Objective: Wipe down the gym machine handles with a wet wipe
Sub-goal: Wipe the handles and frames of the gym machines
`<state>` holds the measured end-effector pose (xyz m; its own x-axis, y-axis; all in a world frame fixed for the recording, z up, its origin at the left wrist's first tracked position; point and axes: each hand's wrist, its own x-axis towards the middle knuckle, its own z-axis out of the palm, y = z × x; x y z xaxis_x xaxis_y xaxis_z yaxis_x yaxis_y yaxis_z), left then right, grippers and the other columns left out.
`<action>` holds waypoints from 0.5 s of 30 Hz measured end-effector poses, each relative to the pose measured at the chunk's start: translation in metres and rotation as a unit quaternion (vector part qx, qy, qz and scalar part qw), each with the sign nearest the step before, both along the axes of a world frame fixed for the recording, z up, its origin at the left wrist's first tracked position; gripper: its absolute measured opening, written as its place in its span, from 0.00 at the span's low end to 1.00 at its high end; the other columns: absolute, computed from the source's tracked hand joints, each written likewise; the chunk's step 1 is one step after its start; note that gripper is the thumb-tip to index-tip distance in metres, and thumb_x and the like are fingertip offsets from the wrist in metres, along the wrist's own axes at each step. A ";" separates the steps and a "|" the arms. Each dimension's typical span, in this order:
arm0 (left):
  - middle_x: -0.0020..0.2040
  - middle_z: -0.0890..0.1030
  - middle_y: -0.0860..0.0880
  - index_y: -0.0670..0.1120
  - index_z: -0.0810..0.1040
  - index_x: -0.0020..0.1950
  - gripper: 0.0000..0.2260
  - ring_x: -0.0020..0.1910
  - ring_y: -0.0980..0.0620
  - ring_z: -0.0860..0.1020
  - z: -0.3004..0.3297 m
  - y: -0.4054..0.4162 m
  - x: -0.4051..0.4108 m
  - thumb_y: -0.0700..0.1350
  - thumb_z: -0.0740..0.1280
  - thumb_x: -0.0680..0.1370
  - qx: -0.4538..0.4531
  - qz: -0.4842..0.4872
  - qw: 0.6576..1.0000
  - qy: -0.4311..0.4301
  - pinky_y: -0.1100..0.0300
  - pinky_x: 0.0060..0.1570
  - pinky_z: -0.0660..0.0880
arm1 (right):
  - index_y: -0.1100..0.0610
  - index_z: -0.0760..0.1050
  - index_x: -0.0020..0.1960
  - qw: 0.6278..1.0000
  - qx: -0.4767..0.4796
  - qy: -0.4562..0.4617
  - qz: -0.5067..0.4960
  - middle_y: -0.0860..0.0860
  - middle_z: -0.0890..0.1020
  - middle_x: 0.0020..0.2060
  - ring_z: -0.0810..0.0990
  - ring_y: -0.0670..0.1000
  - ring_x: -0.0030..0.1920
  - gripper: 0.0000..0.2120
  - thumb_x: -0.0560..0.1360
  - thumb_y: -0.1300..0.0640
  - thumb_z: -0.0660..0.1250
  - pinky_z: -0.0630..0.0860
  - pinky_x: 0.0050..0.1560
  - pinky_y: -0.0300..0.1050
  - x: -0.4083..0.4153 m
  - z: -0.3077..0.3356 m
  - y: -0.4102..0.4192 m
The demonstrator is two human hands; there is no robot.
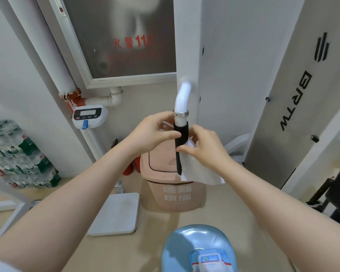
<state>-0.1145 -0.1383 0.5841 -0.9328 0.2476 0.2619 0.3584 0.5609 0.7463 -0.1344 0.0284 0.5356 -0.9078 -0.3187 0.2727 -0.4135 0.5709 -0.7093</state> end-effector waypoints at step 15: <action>0.51 0.80 0.50 0.51 0.76 0.59 0.17 0.45 0.56 0.80 -0.013 0.007 -0.004 0.36 0.69 0.73 0.081 -0.011 0.997 -0.009 0.62 0.54 0.74 | 0.46 0.67 0.42 0.993 -0.093 -0.020 -0.072 0.41 0.76 0.39 0.74 0.44 0.37 0.15 0.66 0.47 0.74 0.71 0.37 0.38 0.009 -0.002 -0.006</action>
<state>-0.1181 -0.1312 0.5714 -0.9325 0.2234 0.2838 0.3552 0.4251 0.8325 -0.1254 0.0224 0.5339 -0.9516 -0.1322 0.2774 -0.3063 0.4798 -0.8222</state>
